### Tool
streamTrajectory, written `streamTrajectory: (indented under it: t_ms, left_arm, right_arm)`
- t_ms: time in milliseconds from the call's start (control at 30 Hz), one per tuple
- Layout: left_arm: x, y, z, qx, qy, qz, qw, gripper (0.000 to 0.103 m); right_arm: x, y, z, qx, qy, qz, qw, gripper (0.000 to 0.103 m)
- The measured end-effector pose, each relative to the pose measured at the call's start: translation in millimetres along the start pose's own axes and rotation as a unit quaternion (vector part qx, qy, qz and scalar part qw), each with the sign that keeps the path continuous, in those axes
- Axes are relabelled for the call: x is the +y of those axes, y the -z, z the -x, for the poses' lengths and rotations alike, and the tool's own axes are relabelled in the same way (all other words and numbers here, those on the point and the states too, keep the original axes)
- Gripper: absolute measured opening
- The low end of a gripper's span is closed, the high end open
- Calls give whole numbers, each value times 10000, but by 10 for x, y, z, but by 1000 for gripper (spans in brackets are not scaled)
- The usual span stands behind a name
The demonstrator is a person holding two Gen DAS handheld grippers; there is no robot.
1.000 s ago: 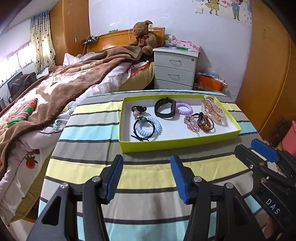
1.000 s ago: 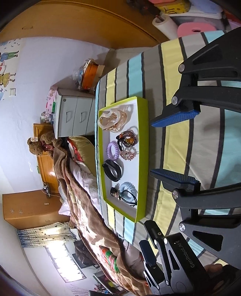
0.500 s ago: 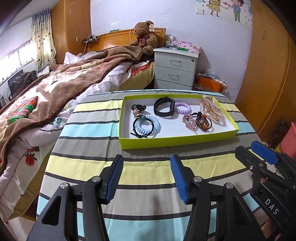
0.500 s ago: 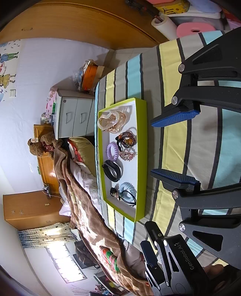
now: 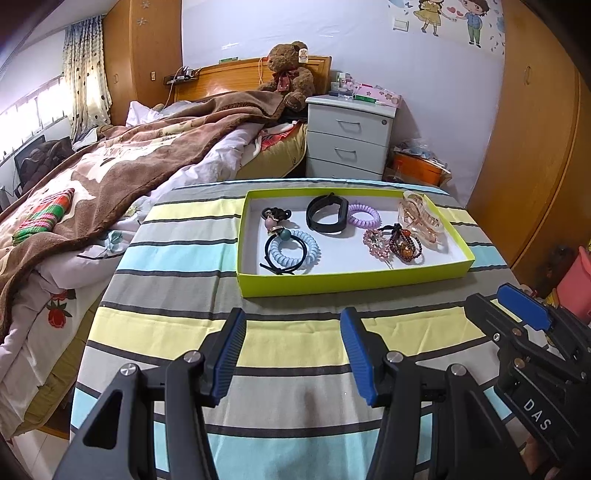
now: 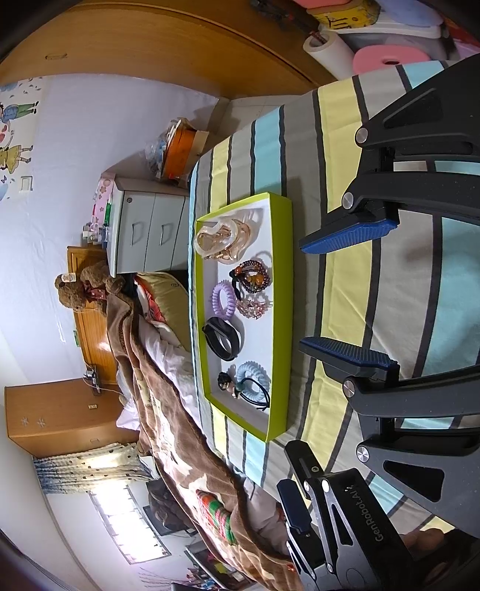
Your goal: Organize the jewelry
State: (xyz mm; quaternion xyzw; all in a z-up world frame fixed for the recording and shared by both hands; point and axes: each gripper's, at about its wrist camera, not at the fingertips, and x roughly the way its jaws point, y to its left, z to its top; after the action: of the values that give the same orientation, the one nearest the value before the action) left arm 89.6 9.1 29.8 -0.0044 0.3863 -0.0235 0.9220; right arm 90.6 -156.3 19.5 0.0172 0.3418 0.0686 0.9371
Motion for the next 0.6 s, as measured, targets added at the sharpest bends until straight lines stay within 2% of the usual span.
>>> streamTrajectory:
  t_ms: [600]
  left_arm:
    - [50, 4, -9, 23, -27, 30, 10000, 55]
  right_arm:
    - [8, 4, 0, -3, 14, 19, 10000, 48]
